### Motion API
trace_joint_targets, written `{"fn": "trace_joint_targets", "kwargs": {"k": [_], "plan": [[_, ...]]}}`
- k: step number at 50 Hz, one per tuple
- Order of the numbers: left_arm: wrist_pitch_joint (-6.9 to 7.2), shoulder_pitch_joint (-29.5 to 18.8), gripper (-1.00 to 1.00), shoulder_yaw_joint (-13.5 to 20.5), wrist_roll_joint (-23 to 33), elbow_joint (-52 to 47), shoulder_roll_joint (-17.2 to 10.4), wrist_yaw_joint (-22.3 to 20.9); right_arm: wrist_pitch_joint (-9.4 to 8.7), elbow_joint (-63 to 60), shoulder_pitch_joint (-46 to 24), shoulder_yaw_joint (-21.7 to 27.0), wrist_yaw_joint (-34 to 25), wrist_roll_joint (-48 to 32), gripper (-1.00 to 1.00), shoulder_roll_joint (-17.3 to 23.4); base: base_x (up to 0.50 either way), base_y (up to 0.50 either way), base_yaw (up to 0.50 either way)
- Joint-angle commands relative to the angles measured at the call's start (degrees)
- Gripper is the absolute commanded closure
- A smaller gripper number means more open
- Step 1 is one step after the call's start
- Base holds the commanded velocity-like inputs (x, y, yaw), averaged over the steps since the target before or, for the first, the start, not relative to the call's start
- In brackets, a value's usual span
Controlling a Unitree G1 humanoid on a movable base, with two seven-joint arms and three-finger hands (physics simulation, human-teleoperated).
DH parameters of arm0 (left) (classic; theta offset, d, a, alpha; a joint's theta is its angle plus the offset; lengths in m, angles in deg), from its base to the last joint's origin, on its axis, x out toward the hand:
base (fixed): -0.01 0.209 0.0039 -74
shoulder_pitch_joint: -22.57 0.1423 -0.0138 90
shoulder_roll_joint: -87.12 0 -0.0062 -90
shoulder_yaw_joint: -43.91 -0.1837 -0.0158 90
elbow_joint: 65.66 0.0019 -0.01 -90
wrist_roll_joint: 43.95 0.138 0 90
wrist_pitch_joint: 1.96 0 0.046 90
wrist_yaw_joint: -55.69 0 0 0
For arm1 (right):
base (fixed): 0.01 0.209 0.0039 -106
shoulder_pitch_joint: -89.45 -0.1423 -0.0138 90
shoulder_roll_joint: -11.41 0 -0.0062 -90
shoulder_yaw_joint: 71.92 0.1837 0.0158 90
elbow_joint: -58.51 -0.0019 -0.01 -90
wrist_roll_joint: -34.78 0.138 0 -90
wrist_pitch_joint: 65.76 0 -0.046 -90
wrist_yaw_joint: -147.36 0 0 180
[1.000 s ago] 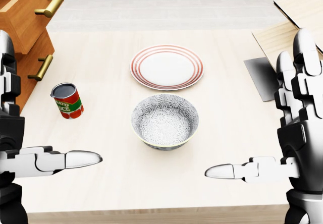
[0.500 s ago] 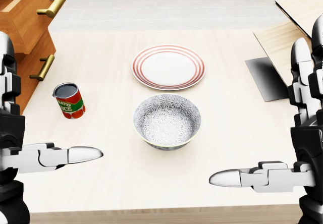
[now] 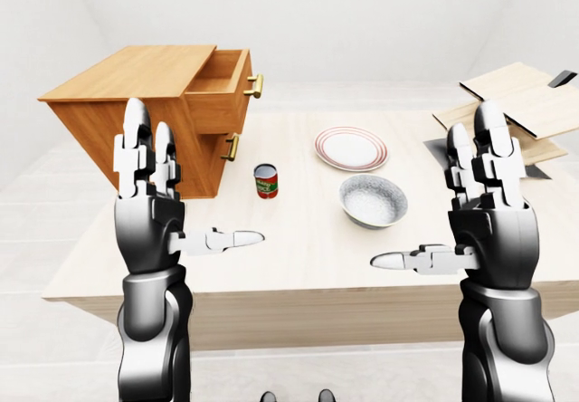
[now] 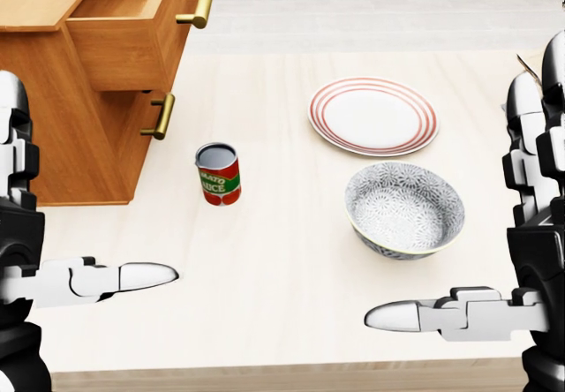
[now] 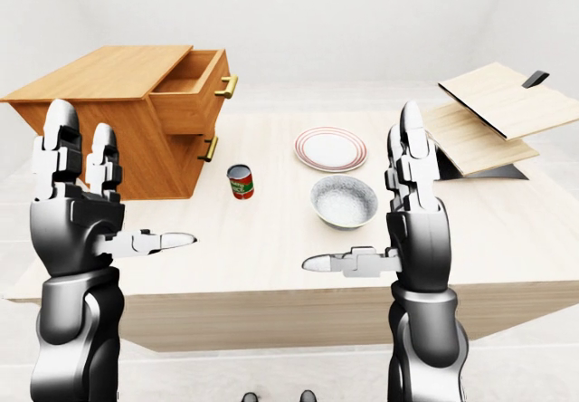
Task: Close the top drawer of the cabinet.
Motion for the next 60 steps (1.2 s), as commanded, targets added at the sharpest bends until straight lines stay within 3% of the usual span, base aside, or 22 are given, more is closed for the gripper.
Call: {"fn": "trace_joint_targets", "kwargs": {"k": [1, 40, 60], "plan": [[0.0, -0.27, -1.0, 0.16, 0.21, -0.11, -0.12, -0.16, 0.0, -0.12, -0.77, 0.04, -0.19, -0.4, -1.0, 0.2, 0.0, 0.5, 0.0], [0.0, 0.36, -1.0, 0.15, 0.61, 0.04, -0.01, -0.91, 0.0, 0.82, 0.2, -0.27, -0.11, -0.06, -1.0, -0.25, 0.0, 0.5, 0.0], [0.0, 0.95, -1.0, -0.13, 0.9, 0.69, 0.21, -0.99, 0.0, 2.01, 1.68, -0.35, 0.07, 0.99, -1.0, -0.62, 0.09, -0.01, 0.0]]}}
